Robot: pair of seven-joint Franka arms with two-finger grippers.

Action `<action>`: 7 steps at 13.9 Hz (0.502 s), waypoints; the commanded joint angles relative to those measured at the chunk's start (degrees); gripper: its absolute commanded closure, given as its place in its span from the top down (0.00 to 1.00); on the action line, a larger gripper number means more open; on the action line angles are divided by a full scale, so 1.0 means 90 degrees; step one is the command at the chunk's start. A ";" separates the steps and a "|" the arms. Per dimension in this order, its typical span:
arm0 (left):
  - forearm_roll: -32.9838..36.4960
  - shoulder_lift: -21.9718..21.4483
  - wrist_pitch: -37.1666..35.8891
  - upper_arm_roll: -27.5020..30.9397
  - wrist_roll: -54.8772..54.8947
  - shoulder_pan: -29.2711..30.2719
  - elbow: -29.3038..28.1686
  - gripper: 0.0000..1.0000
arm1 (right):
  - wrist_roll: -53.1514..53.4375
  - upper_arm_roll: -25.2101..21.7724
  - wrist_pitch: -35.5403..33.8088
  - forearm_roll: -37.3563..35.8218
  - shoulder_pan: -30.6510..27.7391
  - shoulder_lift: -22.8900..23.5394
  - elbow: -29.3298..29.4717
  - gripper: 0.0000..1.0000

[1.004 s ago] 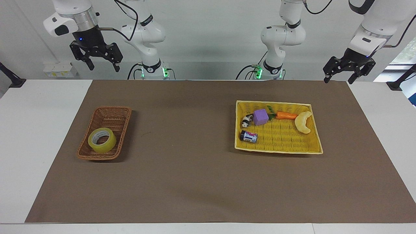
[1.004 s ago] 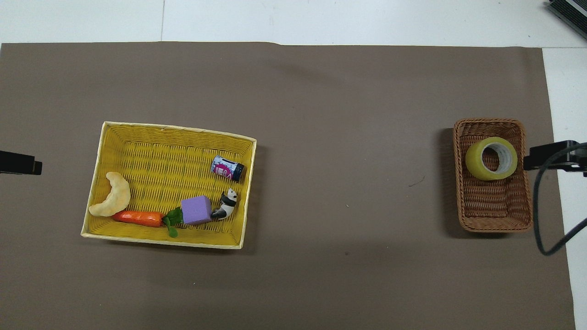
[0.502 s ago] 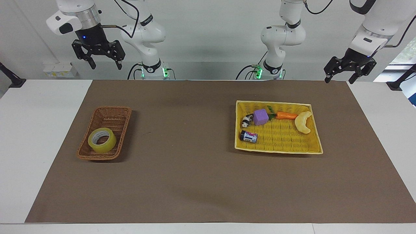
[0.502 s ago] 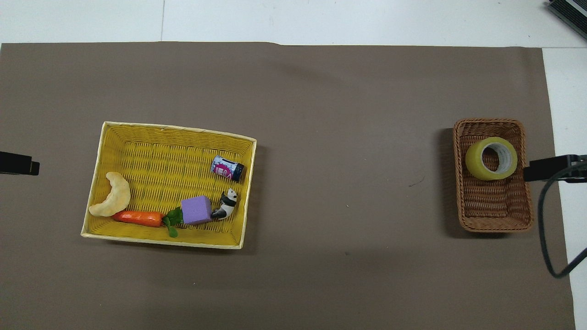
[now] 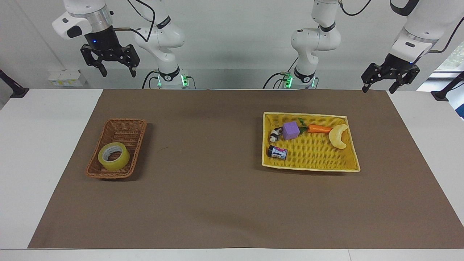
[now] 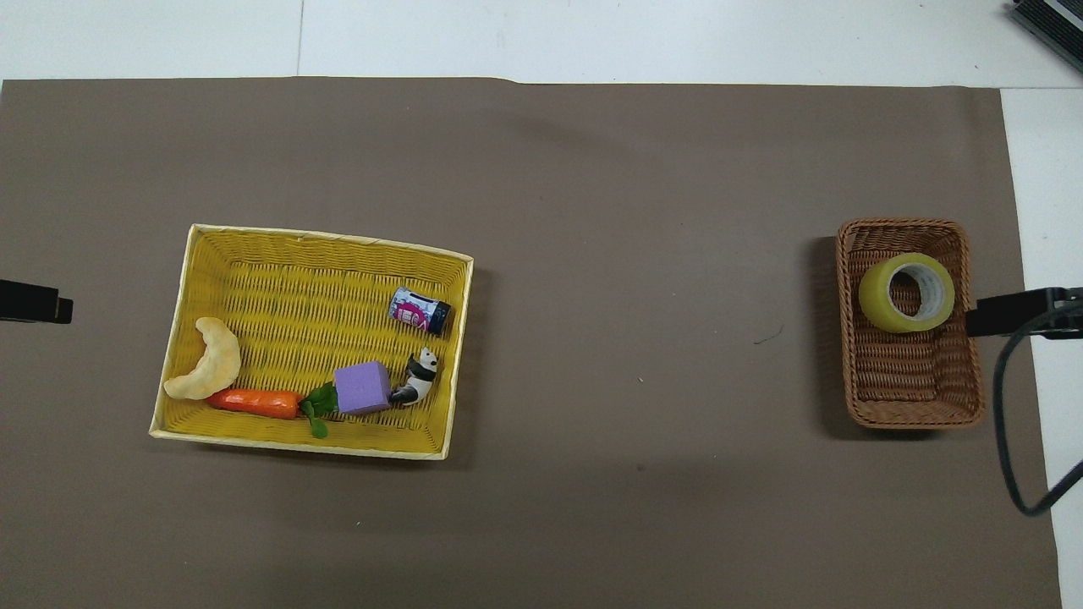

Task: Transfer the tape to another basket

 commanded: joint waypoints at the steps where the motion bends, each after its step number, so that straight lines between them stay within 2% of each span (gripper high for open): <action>1: -0.0054 0.0048 -0.0165 0.0003 0.0098 0.0029 0.0131 1.00 | -0.0114 0.0022 -0.0005 -0.0008 -0.0060 -0.0276 -0.0346 1.00; 7: -0.0064 0.0048 -0.0165 0.0003 0.0098 0.0029 0.0131 1.00 | 0.0004 0.0022 0.0160 0.0021 -0.0070 -0.0229 -0.0298 1.00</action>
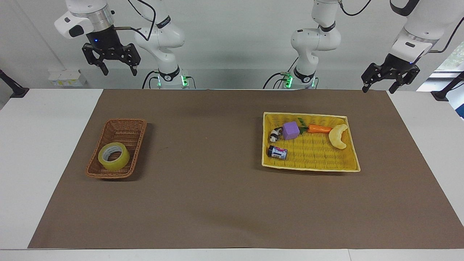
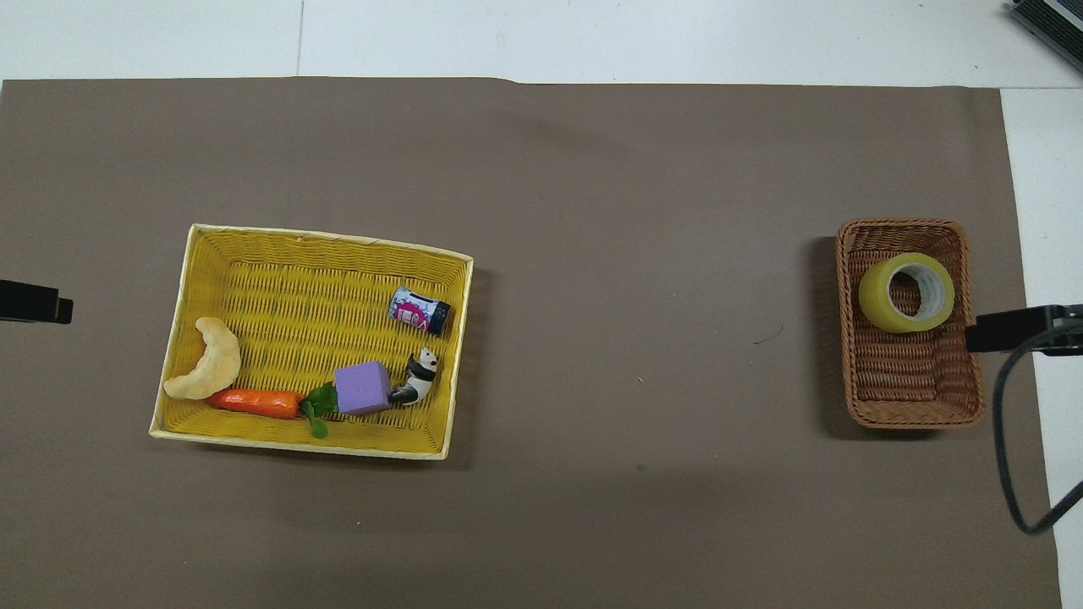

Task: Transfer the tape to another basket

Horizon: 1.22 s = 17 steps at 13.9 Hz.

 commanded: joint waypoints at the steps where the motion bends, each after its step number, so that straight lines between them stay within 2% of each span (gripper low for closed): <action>1: -0.0063 0.0048 -0.0164 0.0003 0.0098 0.0029 0.0131 1.00 | -0.0008 0.0016 0.0167 0.0050 -0.0079 -0.0025 -0.0077 1.00; 6: -0.0063 0.0048 -0.0164 0.0003 0.0098 0.0029 0.0131 1.00 | 0.0002 -0.0062 0.0187 0.0265 -0.0450 0.0054 -0.0106 1.00; 10: -0.0063 0.0048 -0.0164 0.0003 0.0098 0.0029 0.0131 1.00 | 0.0022 -0.0043 0.0129 0.0168 -0.0431 0.0336 0.0322 1.00; 17: -0.0063 0.0048 -0.0164 0.0003 0.0098 0.0029 0.0131 1.00 | 0.0041 -0.0043 0.0177 0.0197 -0.0431 0.0278 0.0196 1.00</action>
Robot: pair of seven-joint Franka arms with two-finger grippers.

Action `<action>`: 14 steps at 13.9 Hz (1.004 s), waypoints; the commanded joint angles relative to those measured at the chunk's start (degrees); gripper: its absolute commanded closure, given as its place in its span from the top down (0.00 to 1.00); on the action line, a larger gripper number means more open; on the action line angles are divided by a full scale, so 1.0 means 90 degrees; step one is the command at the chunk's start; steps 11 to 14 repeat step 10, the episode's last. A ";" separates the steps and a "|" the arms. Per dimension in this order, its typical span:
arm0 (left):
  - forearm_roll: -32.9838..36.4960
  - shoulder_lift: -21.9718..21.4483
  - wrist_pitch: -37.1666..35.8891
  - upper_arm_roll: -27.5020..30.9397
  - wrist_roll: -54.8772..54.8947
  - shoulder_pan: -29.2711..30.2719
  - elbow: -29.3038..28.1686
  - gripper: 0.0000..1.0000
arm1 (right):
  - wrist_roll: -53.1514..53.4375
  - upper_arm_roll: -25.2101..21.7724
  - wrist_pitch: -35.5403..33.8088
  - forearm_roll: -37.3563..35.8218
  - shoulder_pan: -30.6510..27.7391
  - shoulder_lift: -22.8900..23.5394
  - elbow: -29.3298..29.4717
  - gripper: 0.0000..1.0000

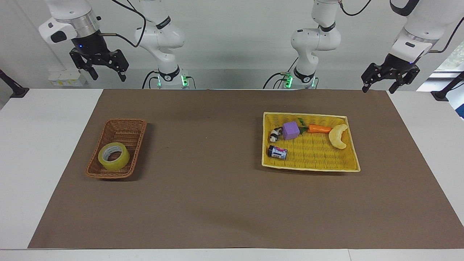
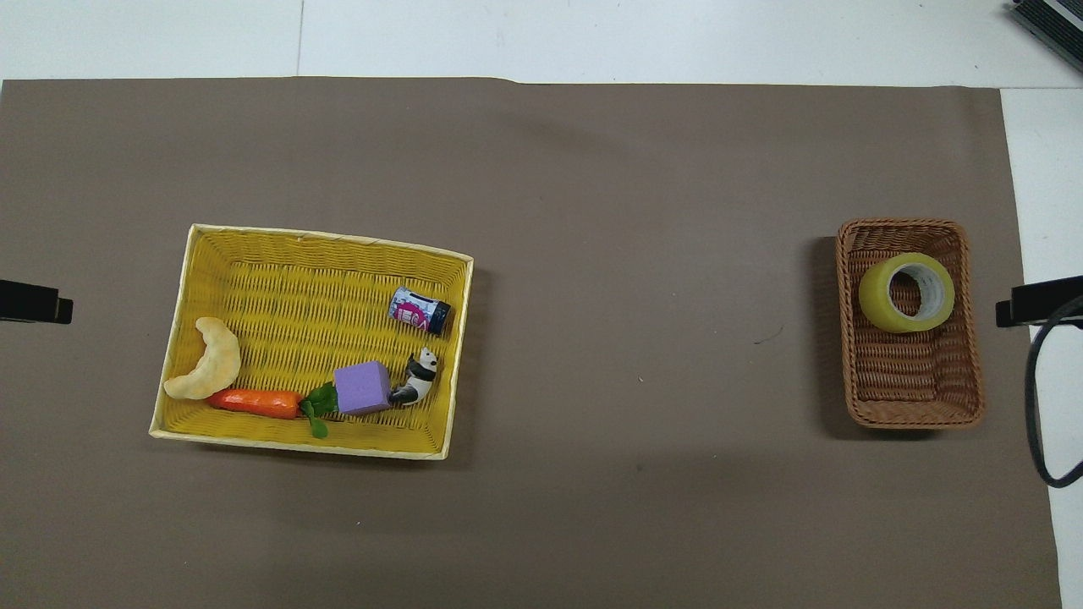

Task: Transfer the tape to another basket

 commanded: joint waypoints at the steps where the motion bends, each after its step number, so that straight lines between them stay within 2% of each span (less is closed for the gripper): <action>1: -0.0063 0.0048 -0.0162 0.0003 0.0097 0.0029 0.0131 1.00 | 0.0008 0.0022 0.0033 0.0103 -0.0039 0.0004 0.0004 1.00; 14: -0.0054 0.0048 -0.0162 0.0003 0.0097 0.0029 0.0131 1.00 | -0.0012 0.0022 0.0042 0.0074 -0.0019 -0.0055 -0.0104 1.00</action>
